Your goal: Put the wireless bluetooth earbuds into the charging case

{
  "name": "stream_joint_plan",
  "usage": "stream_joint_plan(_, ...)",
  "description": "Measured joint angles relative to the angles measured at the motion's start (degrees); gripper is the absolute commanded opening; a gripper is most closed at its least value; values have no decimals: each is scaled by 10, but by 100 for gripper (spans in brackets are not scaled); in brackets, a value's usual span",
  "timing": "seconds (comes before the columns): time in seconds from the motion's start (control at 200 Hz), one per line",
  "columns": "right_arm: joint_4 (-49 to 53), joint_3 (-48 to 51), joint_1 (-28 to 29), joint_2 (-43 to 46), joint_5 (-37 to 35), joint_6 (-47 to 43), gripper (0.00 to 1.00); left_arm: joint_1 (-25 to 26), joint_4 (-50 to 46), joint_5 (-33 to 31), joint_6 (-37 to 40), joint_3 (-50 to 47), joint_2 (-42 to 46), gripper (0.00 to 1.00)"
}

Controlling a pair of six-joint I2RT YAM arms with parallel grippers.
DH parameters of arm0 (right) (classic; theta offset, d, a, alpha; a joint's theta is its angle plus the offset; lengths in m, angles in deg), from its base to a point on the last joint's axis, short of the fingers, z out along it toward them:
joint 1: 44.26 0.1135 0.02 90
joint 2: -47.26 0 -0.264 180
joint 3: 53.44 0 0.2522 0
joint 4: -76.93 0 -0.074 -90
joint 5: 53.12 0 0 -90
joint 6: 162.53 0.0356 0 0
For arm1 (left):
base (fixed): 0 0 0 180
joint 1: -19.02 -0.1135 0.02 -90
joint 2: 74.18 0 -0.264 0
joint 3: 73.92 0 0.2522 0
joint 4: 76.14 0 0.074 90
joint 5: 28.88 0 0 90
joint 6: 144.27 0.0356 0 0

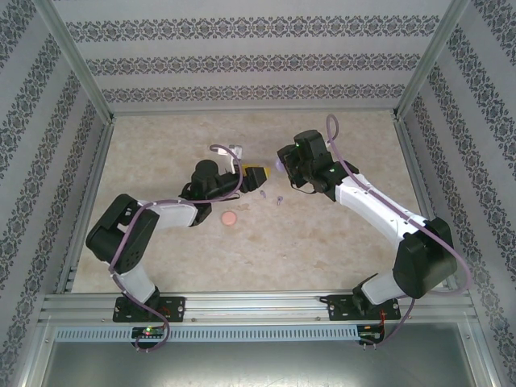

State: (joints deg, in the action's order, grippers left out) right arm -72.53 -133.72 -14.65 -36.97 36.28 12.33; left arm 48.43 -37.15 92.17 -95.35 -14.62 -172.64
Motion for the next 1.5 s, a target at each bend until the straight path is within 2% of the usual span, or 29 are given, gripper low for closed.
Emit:
stream_joint_plan(0.794, -40, 3, 2, -7, 11, 34, 42, 21, 41, 0, -27, 75, -76, 54)
stream_joint_plan(1.259, -49, 6, 2, -7, 11, 34, 42, 24, 52, 2, -30, 84, -78, 34)
stream_joint_plan(1.499, -53, 7, 2, -8, 9, 35, 42, 25, 52, 4, -28, 91, -79, 18)
